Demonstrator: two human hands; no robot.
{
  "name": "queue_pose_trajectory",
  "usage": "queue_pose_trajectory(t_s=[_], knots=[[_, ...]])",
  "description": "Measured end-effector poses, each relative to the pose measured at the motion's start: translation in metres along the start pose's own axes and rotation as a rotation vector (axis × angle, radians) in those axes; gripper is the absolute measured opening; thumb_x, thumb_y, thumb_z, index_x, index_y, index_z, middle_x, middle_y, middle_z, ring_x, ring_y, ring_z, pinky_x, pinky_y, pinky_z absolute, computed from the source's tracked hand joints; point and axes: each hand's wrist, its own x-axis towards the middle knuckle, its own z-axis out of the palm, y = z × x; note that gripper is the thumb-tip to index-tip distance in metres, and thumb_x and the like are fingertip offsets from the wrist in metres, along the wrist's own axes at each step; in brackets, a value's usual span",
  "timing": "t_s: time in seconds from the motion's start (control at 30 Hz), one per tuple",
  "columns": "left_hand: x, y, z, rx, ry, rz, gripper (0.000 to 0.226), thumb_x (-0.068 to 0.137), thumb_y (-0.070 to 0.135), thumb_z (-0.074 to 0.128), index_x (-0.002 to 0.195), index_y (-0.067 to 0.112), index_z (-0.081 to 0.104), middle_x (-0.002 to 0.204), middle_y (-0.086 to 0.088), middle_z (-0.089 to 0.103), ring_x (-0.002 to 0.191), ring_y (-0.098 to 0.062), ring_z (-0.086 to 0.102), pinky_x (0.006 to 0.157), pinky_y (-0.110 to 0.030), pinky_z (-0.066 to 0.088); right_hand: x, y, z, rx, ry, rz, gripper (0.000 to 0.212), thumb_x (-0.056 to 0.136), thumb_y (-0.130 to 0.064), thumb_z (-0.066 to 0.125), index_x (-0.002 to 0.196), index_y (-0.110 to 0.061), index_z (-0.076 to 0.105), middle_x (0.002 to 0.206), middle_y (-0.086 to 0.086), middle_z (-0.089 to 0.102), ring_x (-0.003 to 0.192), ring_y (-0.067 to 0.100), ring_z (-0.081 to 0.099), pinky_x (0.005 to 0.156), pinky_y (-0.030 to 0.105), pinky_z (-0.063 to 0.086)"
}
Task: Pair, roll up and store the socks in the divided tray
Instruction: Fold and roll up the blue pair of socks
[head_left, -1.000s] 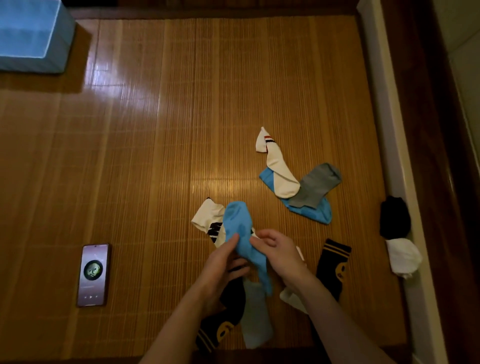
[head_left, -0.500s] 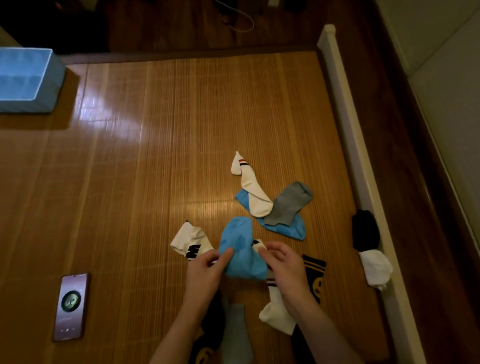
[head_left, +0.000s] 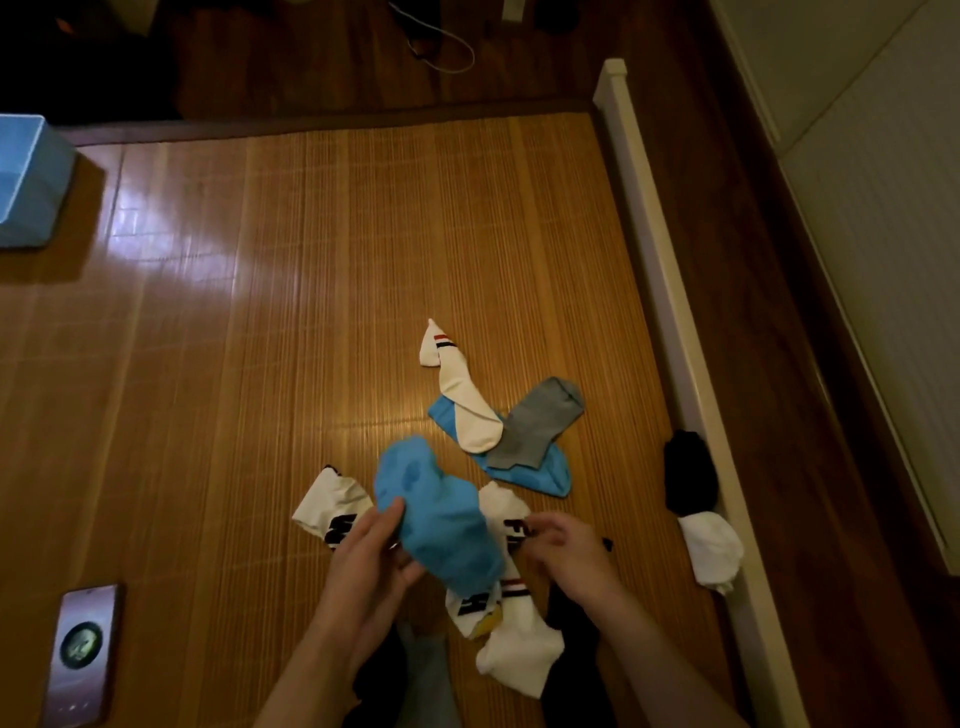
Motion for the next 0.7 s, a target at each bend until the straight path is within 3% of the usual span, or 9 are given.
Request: queue_pose_trajectory(t_s=[0.1, 0.27, 0.4, 0.57, 0.63, 0.7], knots=[[0.005, -0.003, 0.011, -0.034, 0.011, -0.037, 0.044, 0.089, 0.016, 0.067, 0.132, 0.011, 0.062, 0.124, -0.015, 0.073, 0.106, -0.03, 0.075, 0.075, -0.043, 0.064, 0.025, 0.005, -0.014, 0.129, 0.249, 0.12, 0.021, 0.093, -0.012, 0.066, 0.113, -0.017, 0.069, 0.101, 0.003, 0.071, 0.093, 0.019, 0.067, 0.078, 0.032, 0.055], [0.013, -0.011, 0.028, -0.073, -0.016, -0.098, 0.039, 0.098, 0.009, 0.056, 0.137, 0.007, 0.056, 0.128, -0.021, 0.07, 0.112, -0.033, 0.072, 0.086, -0.045, 0.062, 0.059, 0.004, -0.024, 0.196, 0.345, 0.172, 0.026, 0.093, -0.019, 0.07, 0.117, -0.018, 0.061, 0.094, -0.004, 0.064, 0.083, 0.014, 0.062, 0.061, 0.027, 0.046], [0.019, -0.011, 0.035, -0.072, -0.028, -0.126, 0.035, 0.101, 0.01, 0.053, 0.136, 0.009, 0.056, 0.128, -0.02, 0.07, 0.113, -0.033, 0.071, 0.093, -0.048, 0.057, 0.081, 0.001, -0.018, 0.117, 0.365, 0.188, 0.038, 0.087, -0.022, 0.077, 0.119, -0.013, 0.058, 0.086, -0.004, 0.061, 0.076, 0.015, 0.061, 0.062, 0.03, 0.048], [0.032, -0.007, 0.031, 0.007, -0.022, -0.114, 0.043, 0.094, 0.01, 0.06, 0.137, 0.007, 0.056, 0.128, -0.019, 0.07, 0.115, -0.033, 0.07, 0.092, -0.045, 0.059, 0.09, -0.005, -0.008, 0.031, 0.283, 0.208, 0.019, 0.084, -0.026, 0.08, 0.093, -0.016, 0.067, 0.098, 0.004, 0.068, 0.078, 0.011, 0.058, 0.063, 0.028, 0.045], [0.032, -0.004, 0.031, 0.024, -0.001, -0.095, 0.05, 0.091, 0.007, 0.062, 0.14, 0.006, 0.053, 0.124, -0.019, 0.072, 0.11, -0.032, 0.073, 0.08, -0.042, 0.065, 0.083, -0.021, -0.007, 0.288, 0.204, 0.246, 0.017, 0.088, -0.022, 0.075, 0.101, -0.012, 0.071, 0.099, 0.006, 0.072, 0.083, 0.016, 0.065, 0.063, 0.026, 0.047], [0.031, -0.003, 0.029, 0.035, 0.031, -0.05, 0.07, 0.085, 0.003, 0.065, 0.15, 0.016, 0.043, 0.116, -0.017, 0.075, 0.103, -0.032, 0.075, 0.073, -0.043, 0.065, 0.065, -0.046, -0.009, 0.675, 0.084, 0.224, 0.016, 0.091, -0.014, 0.07, 0.105, -0.008, 0.072, 0.103, 0.012, 0.076, 0.091, 0.021, 0.072, 0.067, 0.028, 0.056]])
